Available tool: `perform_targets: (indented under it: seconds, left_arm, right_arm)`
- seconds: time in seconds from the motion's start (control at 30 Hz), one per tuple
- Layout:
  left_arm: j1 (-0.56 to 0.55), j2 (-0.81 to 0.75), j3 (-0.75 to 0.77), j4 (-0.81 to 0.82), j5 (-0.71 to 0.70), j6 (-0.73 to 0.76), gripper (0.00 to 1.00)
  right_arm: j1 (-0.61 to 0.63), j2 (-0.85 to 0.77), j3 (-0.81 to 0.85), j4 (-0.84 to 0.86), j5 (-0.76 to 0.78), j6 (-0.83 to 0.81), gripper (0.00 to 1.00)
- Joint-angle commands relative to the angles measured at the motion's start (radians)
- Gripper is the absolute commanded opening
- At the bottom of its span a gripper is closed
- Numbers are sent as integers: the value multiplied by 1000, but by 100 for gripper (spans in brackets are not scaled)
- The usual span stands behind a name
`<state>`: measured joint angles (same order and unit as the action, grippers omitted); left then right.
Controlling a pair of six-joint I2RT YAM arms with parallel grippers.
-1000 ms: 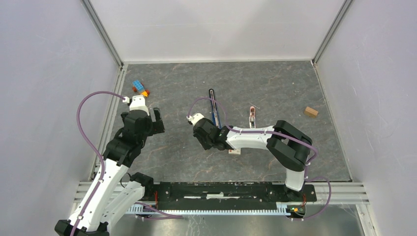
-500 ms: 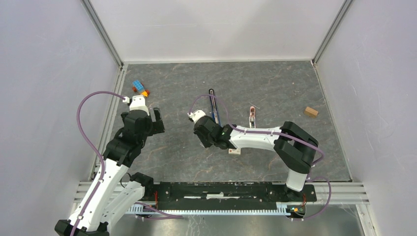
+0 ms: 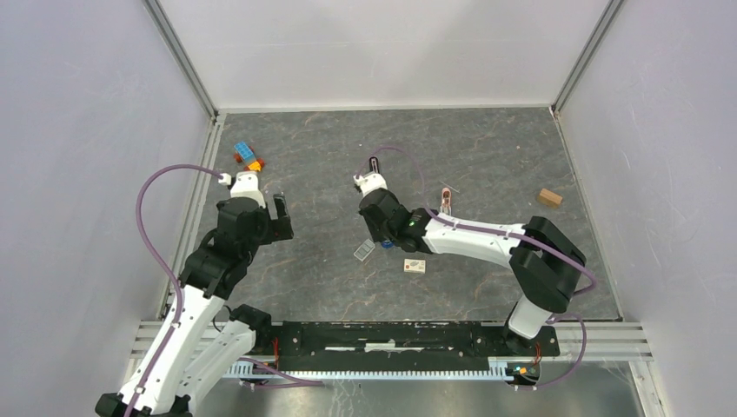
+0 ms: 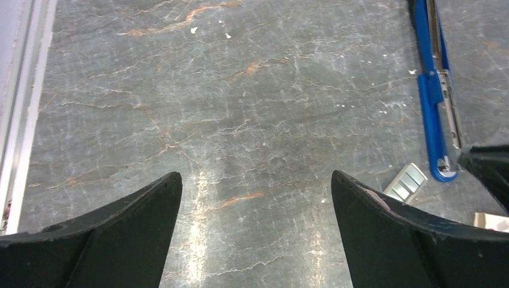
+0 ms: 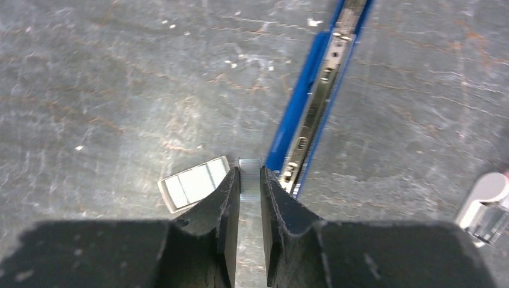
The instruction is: Load the staples into the stapler
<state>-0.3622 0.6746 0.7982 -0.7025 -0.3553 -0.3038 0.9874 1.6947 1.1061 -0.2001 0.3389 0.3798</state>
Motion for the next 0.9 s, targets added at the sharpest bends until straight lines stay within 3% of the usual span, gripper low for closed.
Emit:
perform_targets:
  seconds: [0.0,0.87]
  left_arm:
    - [-4,-46,19,-27,89,-34,100]
    - [-4,-75,-9,0,103,-26,100]
  right_arm:
    - [-35,-54,-20,-12,93,45,23]
    - [-63,27,-15,36,118,155,23]
